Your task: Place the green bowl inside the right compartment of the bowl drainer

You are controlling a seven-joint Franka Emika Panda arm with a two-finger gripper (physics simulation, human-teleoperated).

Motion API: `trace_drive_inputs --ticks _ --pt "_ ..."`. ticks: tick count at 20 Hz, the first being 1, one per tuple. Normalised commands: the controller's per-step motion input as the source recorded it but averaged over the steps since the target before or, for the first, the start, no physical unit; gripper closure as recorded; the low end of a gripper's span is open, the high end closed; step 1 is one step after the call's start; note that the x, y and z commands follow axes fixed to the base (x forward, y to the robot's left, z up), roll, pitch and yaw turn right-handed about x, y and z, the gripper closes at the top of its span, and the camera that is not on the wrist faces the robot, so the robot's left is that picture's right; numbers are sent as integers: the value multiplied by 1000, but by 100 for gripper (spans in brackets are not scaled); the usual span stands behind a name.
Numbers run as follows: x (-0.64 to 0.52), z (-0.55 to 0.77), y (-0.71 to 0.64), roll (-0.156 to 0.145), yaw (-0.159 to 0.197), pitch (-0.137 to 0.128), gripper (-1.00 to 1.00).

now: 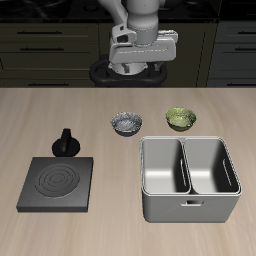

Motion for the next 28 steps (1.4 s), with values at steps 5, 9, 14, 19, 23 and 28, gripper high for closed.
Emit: trace_drive_inputs --ticks 5,9,14,19,23,28 --pt "11 -183 550 34 20 28 -100" --pt "12 -181 435 33 -19 37 -100" --pt "17 -170 354 39 9 23 -100" --pt "98 -298 115 8 -2 27 -100" --pt "69 -428 46 -8 6 35 -100" --pt "-3 -382 8 0 -22 21 -100"
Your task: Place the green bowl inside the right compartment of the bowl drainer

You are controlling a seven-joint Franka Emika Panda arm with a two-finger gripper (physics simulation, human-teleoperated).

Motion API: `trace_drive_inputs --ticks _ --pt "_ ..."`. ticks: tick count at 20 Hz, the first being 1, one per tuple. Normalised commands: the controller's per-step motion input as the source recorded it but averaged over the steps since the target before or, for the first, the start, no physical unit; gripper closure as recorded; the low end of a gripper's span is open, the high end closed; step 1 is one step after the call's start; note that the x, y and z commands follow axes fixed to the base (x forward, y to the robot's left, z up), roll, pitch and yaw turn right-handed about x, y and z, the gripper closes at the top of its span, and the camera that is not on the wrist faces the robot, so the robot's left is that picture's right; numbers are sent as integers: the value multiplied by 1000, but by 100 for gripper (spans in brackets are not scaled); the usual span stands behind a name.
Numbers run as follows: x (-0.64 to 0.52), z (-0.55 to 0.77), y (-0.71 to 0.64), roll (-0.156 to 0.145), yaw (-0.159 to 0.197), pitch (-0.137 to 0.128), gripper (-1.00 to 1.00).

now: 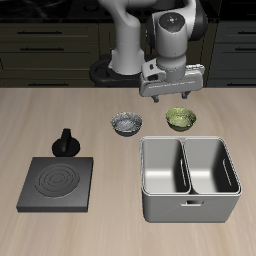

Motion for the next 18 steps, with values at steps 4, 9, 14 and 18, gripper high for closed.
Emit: trace_drive_inputs --ticks 4,9,14,18 --pt "-54 -523 -14 1 -24 23 -100" --pt "-177 -404 -51 32 -37 36 -100" --pt "-160 -341 -36 49 -33 33 -100" --pt "-170 -346 -34 8 -5 41 -100"
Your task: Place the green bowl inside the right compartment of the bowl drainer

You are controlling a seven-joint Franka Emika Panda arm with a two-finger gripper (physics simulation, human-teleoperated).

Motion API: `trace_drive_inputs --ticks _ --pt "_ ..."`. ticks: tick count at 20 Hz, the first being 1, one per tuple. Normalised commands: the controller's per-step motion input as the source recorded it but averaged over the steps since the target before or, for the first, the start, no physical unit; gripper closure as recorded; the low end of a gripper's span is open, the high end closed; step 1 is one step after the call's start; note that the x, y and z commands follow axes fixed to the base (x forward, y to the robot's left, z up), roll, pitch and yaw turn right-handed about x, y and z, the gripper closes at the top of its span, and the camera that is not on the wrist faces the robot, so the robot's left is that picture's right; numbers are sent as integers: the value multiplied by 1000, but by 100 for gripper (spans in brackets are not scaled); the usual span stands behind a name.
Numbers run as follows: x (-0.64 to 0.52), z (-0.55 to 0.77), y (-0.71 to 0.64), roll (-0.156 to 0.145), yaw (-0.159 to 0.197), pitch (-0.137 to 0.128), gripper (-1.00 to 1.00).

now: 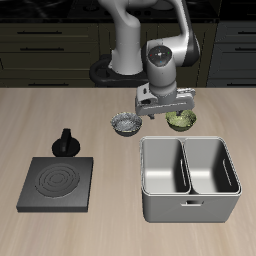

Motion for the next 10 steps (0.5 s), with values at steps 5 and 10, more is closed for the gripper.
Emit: trace_drive_inputs --ticks 5,10 --pt "-120 -181 59 15 9 22 -100" --pt "-140 -247 83 58 -10 49 -100"
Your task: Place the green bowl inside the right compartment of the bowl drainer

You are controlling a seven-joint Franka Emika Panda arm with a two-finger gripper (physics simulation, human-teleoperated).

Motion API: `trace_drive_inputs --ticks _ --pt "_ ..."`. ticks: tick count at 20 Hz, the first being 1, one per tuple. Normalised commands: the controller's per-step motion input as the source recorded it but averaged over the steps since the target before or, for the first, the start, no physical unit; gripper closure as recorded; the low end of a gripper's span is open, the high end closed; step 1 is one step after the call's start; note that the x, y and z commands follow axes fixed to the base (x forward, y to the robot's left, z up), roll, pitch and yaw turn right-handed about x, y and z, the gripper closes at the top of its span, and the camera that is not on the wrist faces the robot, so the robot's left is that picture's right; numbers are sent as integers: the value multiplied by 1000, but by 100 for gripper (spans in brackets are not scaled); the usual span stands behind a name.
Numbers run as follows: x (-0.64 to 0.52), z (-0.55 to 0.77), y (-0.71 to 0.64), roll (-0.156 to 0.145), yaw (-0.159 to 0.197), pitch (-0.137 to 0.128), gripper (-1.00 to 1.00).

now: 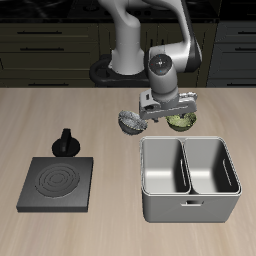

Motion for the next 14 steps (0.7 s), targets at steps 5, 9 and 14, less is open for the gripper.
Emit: trace_drive_inputs --ticks 5,9,14 --pt "-156 -71 93 66 -3 10 100" --pt "-90 181 9 32 -25 -32 100" --pt "2 140 -54 8 1 -30 100"
